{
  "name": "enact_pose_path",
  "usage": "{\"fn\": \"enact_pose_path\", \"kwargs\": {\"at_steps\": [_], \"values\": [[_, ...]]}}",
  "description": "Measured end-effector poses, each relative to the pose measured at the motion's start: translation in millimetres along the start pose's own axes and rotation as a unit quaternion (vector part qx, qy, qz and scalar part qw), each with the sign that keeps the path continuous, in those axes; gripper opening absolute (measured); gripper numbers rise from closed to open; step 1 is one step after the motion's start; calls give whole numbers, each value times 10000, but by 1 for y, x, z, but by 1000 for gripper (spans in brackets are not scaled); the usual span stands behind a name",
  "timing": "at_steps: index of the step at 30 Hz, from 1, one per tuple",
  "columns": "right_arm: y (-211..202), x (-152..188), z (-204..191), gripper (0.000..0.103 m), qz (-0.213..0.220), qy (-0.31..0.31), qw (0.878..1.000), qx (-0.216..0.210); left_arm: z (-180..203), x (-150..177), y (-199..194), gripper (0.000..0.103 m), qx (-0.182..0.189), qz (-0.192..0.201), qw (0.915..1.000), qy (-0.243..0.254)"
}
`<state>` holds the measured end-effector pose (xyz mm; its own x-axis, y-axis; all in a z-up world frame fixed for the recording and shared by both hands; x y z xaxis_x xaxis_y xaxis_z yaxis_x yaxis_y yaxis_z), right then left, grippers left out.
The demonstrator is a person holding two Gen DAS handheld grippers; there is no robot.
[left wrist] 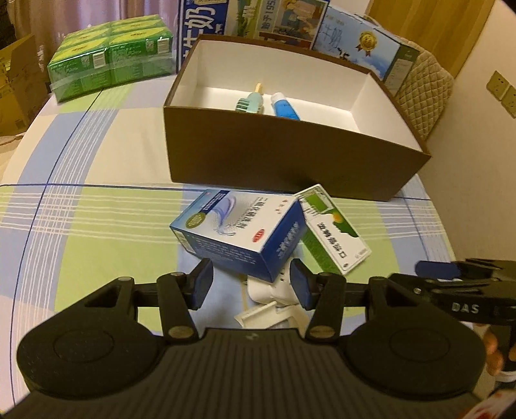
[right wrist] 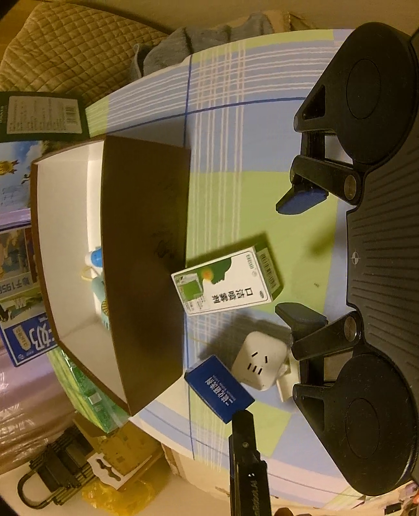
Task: Organize rigid objects
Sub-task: 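Move both tools back toward the medicine box and white power socket, then grasp the blue-and-white medicine box with the left tool while the right tool grasps the white power socket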
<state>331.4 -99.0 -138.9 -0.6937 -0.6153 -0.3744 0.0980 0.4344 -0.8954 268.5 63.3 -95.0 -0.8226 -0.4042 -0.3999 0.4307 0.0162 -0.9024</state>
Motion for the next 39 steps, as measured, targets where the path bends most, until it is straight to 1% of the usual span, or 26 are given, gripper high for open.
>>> {"fn": "enact_pose_path", "kwargs": {"at_steps": [11,15,20,23,27,30,34,37,39], "values": [[9,-3,5,58,-108,66,9999,63,-37,-4,6,48,-297,-26,9988,-400],[13,-6,4,58,-143,44,9999,79,-64,-7,7,48,-564,-19,9963,-649],[18,-11,3,58,-178,31,9998,82,-98,-9,12,47,-914,-98,9913,-944],[19,-13,0,58,-149,-5,9999,47,-107,-9,12,47,-849,-134,9917,-957],[20,-18,-13,58,-56,-185,9997,-132,-101,-10,11,48,-692,-159,9943,-793],[23,-21,-34,58,-32,-573,9975,-423,-92,-7,11,48,-528,-211,9957,-732],[33,-22,-64,58,-24,-1220,9901,-692,-86,-3,14,48,-412,-259,9964,-690],[45,-21,-84,58,-25,-1633,9834,-786,-84,1,16,48,-348,-287,9964,-716],[54,-21,-93,58,-56,-1853,9798,-749,-84,3,17,48,-338,-305,9963,-727]]}}
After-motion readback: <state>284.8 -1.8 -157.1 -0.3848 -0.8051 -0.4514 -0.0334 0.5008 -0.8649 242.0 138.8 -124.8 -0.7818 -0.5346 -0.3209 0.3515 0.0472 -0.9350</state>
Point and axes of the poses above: each gripper's, at about its wrist camera, not at the fingertips, and y roughly the way its jaws point, z to its right, x to its underside, the point moved 5 cm from there along y, roughly the way its jaws point, and after that the axes turned 8 degrees about -z, right-handed, at the moved point
